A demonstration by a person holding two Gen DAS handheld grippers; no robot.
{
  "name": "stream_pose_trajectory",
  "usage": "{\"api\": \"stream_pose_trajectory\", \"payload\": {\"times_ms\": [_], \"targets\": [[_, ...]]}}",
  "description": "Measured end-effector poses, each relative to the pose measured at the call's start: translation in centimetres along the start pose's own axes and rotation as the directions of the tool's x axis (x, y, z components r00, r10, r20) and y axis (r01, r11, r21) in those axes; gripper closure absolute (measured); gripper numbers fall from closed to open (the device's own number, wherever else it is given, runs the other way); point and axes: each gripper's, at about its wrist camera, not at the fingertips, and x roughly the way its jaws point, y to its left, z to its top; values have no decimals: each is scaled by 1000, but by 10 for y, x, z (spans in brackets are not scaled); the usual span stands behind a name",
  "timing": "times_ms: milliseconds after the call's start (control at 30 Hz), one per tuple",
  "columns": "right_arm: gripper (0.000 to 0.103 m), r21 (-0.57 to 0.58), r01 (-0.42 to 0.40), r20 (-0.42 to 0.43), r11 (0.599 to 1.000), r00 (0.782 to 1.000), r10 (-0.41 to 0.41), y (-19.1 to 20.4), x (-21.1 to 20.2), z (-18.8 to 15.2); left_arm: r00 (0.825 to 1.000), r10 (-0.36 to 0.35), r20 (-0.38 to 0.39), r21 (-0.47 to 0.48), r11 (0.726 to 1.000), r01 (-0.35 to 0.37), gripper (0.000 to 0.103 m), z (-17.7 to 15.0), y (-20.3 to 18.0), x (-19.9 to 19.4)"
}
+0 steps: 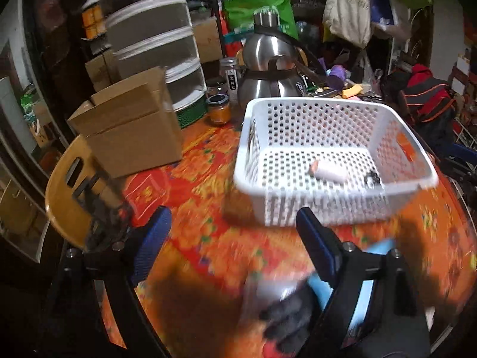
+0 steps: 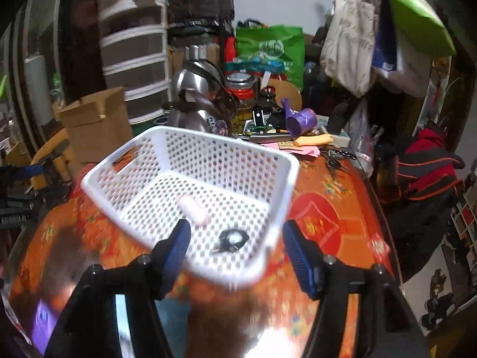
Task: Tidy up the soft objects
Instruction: 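Open the right gripper to drop the black cable into the basket, then move both grippers back to the purple tissue pack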
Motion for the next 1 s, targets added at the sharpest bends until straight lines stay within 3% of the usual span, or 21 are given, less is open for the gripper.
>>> {"api": "stream_pose_trajectory", "payload": {"times_ms": [100, 267, 367, 500, 700, 1000], "targets": [[39, 8, -6, 50, 1000, 999, 6, 5, -36, -56, 998, 4, 58, -23, 1000, -3, 19, -54, 14, -35], [39, 53, -122, 103, 991, 988, 116, 33, -81, -147, 985, -16, 170, -91, 995, 32, 19, -147, 33, -93], [39, 97, -199, 118, 975, 975, 187, 53, -96, -185, 978, 2, 207, -136, 990, 27, 18, -197, 39, -118], [39, 104, -249, 124, 963, 964, 236, 78, -108, -213, 981, 10, 195, -151, 988, 20, 18, -253, 37, -136], [39, -1, -301, 112, 954, 948, 299, 123, -117, -229, 980, -9, 198, -127, 991, 35, 19, -294, 24, -142], [40, -55, -348, 81, 936, 933, 351, 157, -106, -236, 971, -93, 220, -86, 990, 114, 19, -304, 6, -129]]}}
